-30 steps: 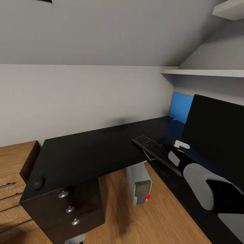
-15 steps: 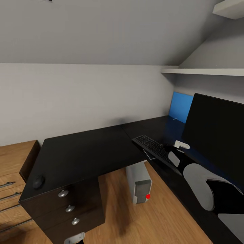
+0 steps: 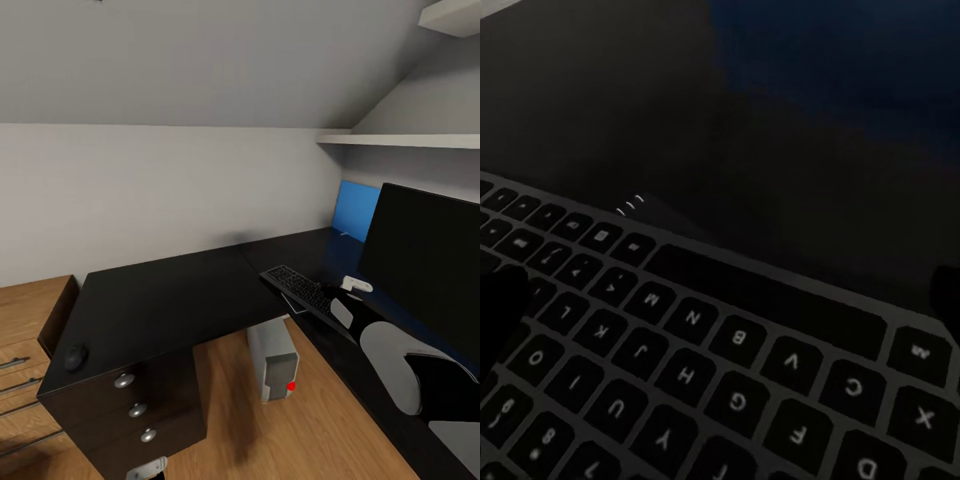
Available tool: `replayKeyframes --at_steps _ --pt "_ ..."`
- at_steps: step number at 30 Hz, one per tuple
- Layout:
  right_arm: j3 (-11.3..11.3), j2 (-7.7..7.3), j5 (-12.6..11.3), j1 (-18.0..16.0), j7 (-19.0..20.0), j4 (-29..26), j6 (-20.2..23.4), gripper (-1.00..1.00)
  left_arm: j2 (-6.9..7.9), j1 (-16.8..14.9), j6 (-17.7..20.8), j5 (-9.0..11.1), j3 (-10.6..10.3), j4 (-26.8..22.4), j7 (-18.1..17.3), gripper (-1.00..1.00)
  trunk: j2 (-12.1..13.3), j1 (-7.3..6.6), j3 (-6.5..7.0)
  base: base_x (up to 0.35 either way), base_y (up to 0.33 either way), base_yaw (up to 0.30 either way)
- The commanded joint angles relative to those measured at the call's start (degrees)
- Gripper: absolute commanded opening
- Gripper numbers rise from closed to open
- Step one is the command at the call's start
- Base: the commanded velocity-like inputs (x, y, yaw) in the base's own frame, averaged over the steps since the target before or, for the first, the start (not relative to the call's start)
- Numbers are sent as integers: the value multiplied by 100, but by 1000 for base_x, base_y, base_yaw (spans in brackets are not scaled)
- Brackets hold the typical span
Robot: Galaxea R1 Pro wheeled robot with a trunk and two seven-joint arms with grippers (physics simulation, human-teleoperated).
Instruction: In the bedroom, organize the workspace by keeping the computer under the desk, ensuring the monitor is on the desk, placing the keyboard on the desk next to the monitor, placing the mouse on the desk next to the keyboard, moving the folder from the swivel chair onto the desk next to the mouse, stacking the notebook on top of the folder with the pen on top of the notebook, and positioning the swivel chair next to the desk.
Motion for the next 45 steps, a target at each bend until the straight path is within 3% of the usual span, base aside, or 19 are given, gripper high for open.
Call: replayKeyframes --at_steps 1,27,31,36,45 --pt "-39 3 -1 -3 -1 -3 -6 100 8 -7 -35 61 -45 -3 36 100 -3 0 -5 0 0 0" --pt "-37 20 35 -3 8 24 -23 100 7 -7 -35 61 -45 -3 38 100 -3 0 -5 0 0 0" --pt "-37 25 34 -3 0 29 -23 100 7 -7 -35 61 -45 -3 39 100 -163 87 -77 0 0 0" --pt "-37 34 34 -3 -5 32 -19 100 7 -7 -35 61 -38 -3 39 100 -163 87 -77 0 0 0" --pt "-37 242 47 8 -57 33 -39 100 7 -7 -35 61 -60 -3 36 100 -163 87 -77 0 0 0"
